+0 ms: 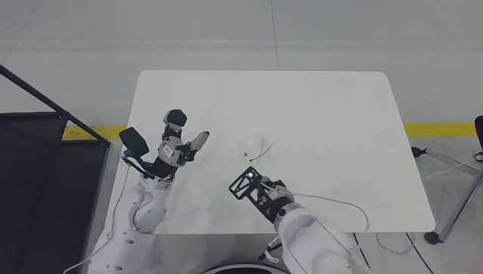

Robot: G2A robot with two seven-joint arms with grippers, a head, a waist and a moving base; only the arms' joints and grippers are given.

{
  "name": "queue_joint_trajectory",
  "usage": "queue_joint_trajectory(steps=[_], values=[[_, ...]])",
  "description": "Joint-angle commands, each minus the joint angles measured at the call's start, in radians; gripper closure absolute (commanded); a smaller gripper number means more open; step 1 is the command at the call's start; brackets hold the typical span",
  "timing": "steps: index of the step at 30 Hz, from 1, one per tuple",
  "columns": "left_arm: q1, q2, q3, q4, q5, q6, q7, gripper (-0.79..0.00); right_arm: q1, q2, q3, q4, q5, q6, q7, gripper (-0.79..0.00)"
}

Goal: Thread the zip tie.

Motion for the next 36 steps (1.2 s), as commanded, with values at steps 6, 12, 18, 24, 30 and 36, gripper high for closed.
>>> queue_joint_trajectory(steps=[6, 12, 18, 24, 30, 36], values=[[0.000, 0.000, 0.000, 0.000, 0.000, 0.000, 0.000, -0.785, 0.176, -0.063, -0.086, 0.175, 0.010, 0.072, 0.134, 0.000], [0.000, 0.000, 0.000, 0.000, 0.000, 0.000, 0.000, -0.785, 0.253, -0.103, -0.111, 0.280, 0.042, 0.104, 0.146, 0.000], [0.000, 0.000, 0.000, 0.000, 0.000, 0.000, 0.000, -0.785, 0.296, -0.133, -0.128, 0.355, 0.047, 0.118, 0.167, 0.000], [0.000, 0.000, 0.000, 0.000, 0.000, 0.000, 0.000, -0.785, 0.313, -0.156, -0.140, 0.395, 0.049, 0.111, 0.186, 0.000], [0.000, 0.000, 0.000, 0.000, 0.000, 0.000, 0.000, -0.785, 0.319, -0.174, -0.147, 0.424, 0.036, 0.095, 0.197, -0.043], [0.000, 0.000, 0.000, 0.000, 0.000, 0.000, 0.000, -0.785, 0.320, -0.190, -0.146, 0.438, 0.015, 0.089, 0.203, -0.117]])
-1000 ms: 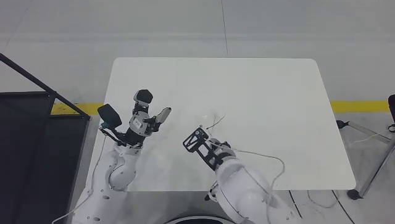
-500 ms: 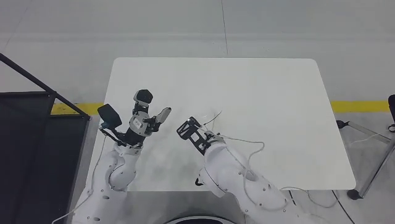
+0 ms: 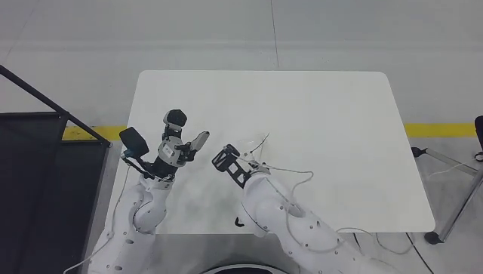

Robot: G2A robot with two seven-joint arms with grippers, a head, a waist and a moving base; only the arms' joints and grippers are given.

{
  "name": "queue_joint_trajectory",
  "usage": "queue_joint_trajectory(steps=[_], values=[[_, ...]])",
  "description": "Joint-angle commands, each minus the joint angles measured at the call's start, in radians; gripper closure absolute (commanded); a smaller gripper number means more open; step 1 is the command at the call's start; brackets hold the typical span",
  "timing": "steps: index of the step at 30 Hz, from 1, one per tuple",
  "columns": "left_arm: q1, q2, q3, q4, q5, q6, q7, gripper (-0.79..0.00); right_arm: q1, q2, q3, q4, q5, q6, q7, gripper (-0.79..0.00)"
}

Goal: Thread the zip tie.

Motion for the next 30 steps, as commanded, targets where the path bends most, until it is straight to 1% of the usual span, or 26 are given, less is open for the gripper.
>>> queue_joint_trajectory(steps=[1, 4, 7, 11, 13, 14, 15, 18, 19, 21, 23, 24, 28, 30], values=[[0.000, 0.000, 0.000, 0.000, 0.000, 0.000, 0.000, -0.785, -0.002, -0.005, 0.004, 0.000, -0.006, 0.000, -0.001, -0.117], [0.000, 0.000, 0.000, 0.000, 0.000, 0.000, 0.000, -0.785, -0.008, -0.010, 0.010, -0.003, -0.015, -0.005, 0.001, -0.126], [0.000, 0.000, 0.000, 0.000, 0.000, 0.000, 0.000, -0.785, -0.018, -0.014, 0.018, -0.014, -0.028, -0.012, 0.005, -0.117], [0.000, 0.000, 0.000, 0.000, 0.000, 0.000, 0.000, -0.785, -0.036, -0.017, 0.031, -0.038, -0.052, -0.024, 0.012, -0.139], [0.000, 0.000, 0.000, 0.000, 0.000, 0.000, 0.000, -0.785, -0.045, -0.019, 0.036, -0.049, -0.063, -0.030, 0.014, -0.157], [0.000, 0.000, 0.000, 0.000, 0.000, 0.000, 0.000, -0.785, -0.049, -0.020, 0.039, -0.054, -0.070, -0.033, 0.016, -0.182], [0.000, 0.000, 0.000, 0.000, 0.000, 0.000, 0.000, -0.785, -0.054, -0.021, 0.042, -0.062, -0.076, -0.034, 0.017, -0.225], [0.000, 0.000, 0.000, 0.000, 0.000, 0.000, 0.000, -0.785, -0.073, -0.022, 0.057, -0.097, -0.097, -0.034, 0.016, -0.271], [0.000, 0.000, 0.000, 0.000, 0.000, 0.000, 0.000, -0.785, -0.083, -0.021, 0.064, -0.115, -0.104, -0.034, 0.015, -0.296], [0.000, 0.000, 0.000, 0.000, 0.000, 0.000, 0.000, -0.785, -0.109, -0.018, 0.080, -0.160, -0.132, -0.037, 0.018, -0.428], [0.000, 0.000, 0.000, 0.000, 0.000, 0.000, 0.000, -0.785, -0.144, -0.012, 0.095, -0.223, -0.175, -0.040, 0.018, -0.693], [0.000, 0.000, 0.000, 0.000, 0.000, 0.000, 0.000, -0.785, -0.167, -0.008, 0.104, -0.262, -0.201, -0.039, 0.013, -0.779], [0.000, 0.000, 0.000, 0.000, 0.000, 0.000, 0.000, -0.785, -0.276, 0.010, 0.159, -0.429, -0.304, -0.031, -0.038, -0.785], [0.000, 0.000, 0.000, 0.000, 0.000, 0.000, 0.000, -0.785, -0.335, 0.019, 0.201, -0.508, -0.339, -0.023, -0.095, -0.785]])
